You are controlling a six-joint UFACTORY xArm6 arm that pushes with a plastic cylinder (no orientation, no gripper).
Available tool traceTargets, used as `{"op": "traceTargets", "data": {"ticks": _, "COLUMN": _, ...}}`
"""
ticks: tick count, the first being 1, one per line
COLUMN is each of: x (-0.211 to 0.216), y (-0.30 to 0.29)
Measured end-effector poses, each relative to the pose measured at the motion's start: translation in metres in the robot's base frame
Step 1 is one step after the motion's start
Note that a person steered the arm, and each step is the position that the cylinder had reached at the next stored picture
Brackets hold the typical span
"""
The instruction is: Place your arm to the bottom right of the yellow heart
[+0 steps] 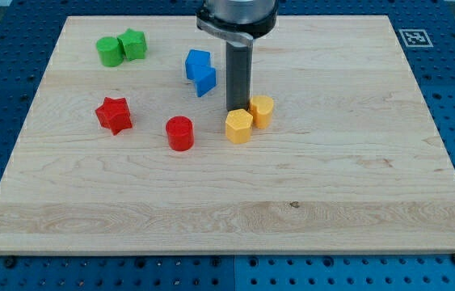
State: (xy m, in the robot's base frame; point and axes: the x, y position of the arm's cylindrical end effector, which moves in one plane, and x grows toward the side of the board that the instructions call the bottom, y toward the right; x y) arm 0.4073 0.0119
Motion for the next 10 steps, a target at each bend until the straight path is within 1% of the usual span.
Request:
{"op": "traceTargets", "data": {"ticks": 1, "x": -0.033, "y": 0.004}}
{"op": "traceTargets", "data": {"ticks": 2, "x": -0.047, "y": 0.069}}
{"op": "traceTargets", "data": {"ticks": 3, "x": -0.022, "y": 0.126}}
{"op": "traceTargets", "data": {"ticks": 4, "x": 0.011, "y": 0.129}}
{"op": "traceTargets", "data": {"ticks": 5, "x": 0.020, "y": 0.120}}
{"op": "traceTargets", "data": {"ticks": 6, "x": 0.020, "y": 0.096}}
{"op": "traceTargets", "data": {"ticks": 7, "x": 0.028, "y": 0.091}}
{"op": "traceTargets", "data": {"ticks": 8, "x": 0.049, "y": 0.094}}
{"op": "traceTargets", "data": {"ticks": 10, "x": 0.053, "y": 0.075}}
